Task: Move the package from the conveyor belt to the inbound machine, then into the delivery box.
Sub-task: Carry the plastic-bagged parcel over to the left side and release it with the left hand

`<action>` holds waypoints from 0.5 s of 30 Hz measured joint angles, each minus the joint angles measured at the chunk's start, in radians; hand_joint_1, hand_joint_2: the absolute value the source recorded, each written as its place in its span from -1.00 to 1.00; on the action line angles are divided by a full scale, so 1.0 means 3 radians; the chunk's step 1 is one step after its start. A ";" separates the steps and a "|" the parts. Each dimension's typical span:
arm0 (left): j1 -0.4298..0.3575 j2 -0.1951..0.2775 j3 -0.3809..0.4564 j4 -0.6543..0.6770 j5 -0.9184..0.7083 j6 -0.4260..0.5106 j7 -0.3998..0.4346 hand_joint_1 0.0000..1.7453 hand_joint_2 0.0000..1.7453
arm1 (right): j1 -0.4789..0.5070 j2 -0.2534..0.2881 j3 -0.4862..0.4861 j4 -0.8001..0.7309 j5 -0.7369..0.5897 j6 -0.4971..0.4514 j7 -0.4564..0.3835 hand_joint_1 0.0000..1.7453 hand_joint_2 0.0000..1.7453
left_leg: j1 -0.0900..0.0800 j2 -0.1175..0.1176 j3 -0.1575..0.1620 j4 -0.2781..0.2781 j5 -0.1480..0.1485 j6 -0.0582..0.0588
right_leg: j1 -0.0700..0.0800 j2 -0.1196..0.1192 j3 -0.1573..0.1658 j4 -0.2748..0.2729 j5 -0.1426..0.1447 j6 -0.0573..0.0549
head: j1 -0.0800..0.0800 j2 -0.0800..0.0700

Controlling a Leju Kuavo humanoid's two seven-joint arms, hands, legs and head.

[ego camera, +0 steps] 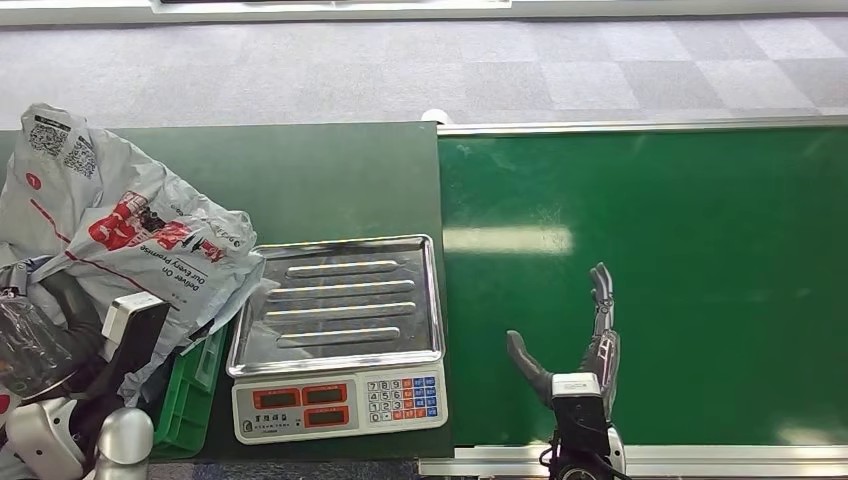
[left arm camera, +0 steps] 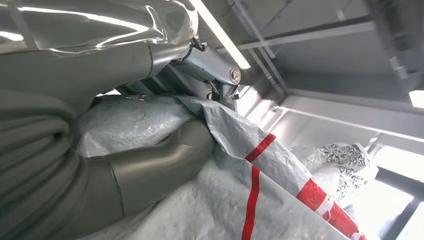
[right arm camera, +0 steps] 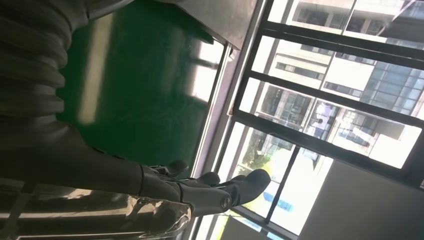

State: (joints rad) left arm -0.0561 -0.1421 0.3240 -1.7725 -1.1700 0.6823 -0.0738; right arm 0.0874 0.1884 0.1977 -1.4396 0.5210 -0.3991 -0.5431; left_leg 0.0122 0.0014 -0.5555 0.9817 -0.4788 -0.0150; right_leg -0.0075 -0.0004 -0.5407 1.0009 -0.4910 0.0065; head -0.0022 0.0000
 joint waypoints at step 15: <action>-0.0241 -0.0097 0.0222 0.0106 0.0237 0.0001 -0.0238 0.86 1.00 | 0.0039 0.0007 -0.0036 -0.0008 -0.0044 -0.0042 0.0025 -1.00 1.00 | 0.0000 -0.0001 0.0000 0.0000 0.0000 0.0000 | 0.0000 0.0000 0.0000 0.0000 0.0000 0.0000 | 0.0000 0.0000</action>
State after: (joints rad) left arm -0.1284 -0.1712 0.3906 -1.7408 -1.0988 0.6825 -0.1453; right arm 0.0992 0.1906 0.1868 -1.4420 0.5079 -0.4117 -0.5355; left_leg 0.0123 0.0011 -0.5554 0.9817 -0.4788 -0.0150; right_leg -0.0075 -0.0004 -0.5406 1.0009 -0.4910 0.0065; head -0.0022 0.0000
